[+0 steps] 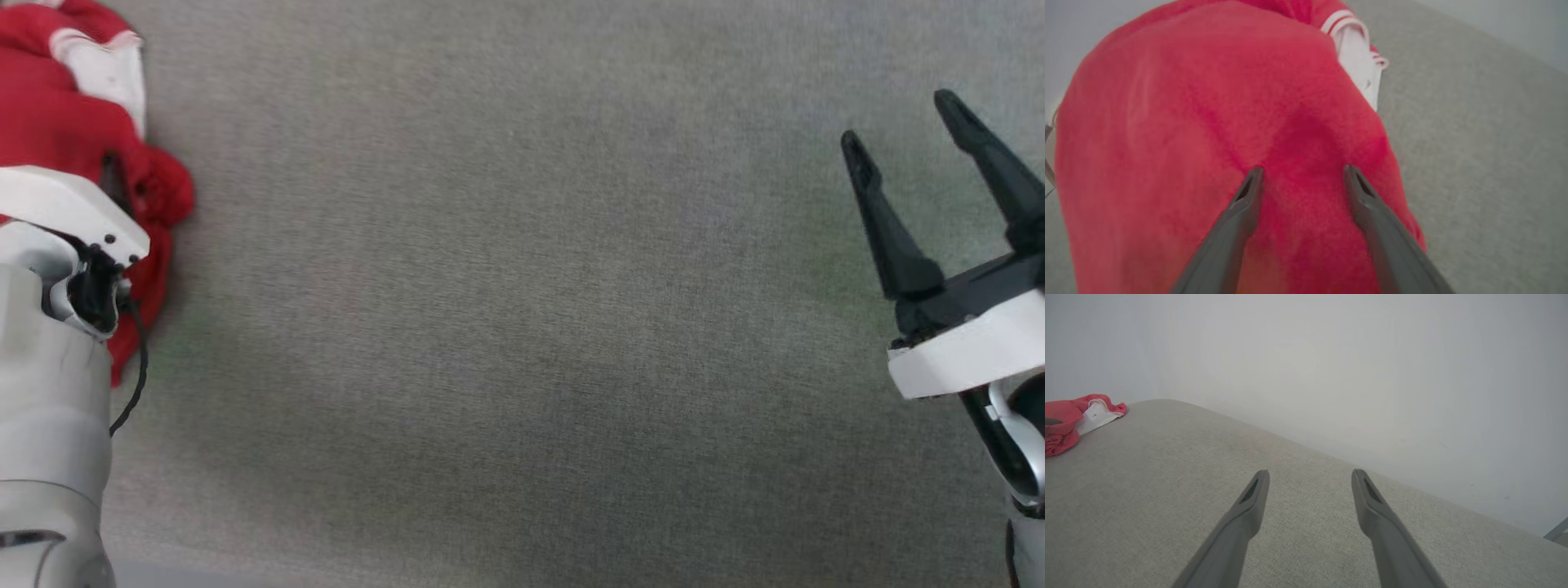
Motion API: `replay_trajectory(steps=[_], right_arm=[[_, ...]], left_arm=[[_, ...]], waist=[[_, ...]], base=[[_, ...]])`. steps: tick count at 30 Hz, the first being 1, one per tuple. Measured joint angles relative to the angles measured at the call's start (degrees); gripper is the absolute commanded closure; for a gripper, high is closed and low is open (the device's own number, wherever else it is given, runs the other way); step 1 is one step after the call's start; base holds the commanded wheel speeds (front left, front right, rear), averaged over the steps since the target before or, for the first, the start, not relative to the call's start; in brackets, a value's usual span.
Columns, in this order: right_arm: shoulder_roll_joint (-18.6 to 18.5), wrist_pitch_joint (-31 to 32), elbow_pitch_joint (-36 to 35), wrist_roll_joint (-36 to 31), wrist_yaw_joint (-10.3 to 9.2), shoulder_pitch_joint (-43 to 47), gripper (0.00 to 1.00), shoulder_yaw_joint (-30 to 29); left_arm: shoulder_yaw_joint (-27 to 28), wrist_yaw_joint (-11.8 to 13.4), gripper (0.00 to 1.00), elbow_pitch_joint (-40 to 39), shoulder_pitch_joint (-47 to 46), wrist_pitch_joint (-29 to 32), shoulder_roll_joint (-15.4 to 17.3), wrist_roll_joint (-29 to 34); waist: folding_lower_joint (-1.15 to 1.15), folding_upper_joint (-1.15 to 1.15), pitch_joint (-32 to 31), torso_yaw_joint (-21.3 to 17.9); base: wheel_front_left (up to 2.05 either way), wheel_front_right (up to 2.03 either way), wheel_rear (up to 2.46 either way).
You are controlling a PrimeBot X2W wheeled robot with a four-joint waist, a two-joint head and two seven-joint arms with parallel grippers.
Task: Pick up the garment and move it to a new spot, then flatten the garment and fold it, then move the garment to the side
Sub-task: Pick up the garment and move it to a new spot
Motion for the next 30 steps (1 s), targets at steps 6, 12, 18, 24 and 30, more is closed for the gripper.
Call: replay_trajectory(steps=[6,12,18,24,30], right_arm=[[-0.22,1.99,-2.88,0.0,-0.01,-0.03,0.0,0.11],[-0.22,3.76,-5.03,0.0,-0.01,-0.03,0.0,0.29],[-0.15,4.58,-6.02,0.01,-0.01,-0.16,0.0,0.36],[0.23,4.5,-5.56,0.0,-0.01,-0.16,0.0,-0.53],[2.16,2.85,-3.85,0.0,-0.01,0.7,0.0,-1.97]], left_arm=[[-0.87,1.25,0.0,2.93,-2.05,10.45,1.02,-0.22],[-1.48,1.48,0.0,2.76,-3.3,18.68,1.8,-0.54],[-1.79,1.74,1.0,2.53,-3.33,21.13,1.99,-1.2],[-3.03,0.16,1.0,3.07,-3.37,19.69,2.45,-0.6],[-5.6,-1.81,1.0,1.93,-4.38,13.52,4.2,1.69]], waist=[[0.0,0.0,2.09,-1.42],[0.0,0.0,2.59,-1.85],[0.0,0.01,2.67,-2.02],[0.0,0.0,1.69,-1.49],[0.0,0.0,-1.47,-0.54]], base=[[0.0,0.0,0.0],[0.0,0.0,0.0],[0.0,0.0,0.0],[0.0,0.0,0.0],[0.0,0.0,0.0]])
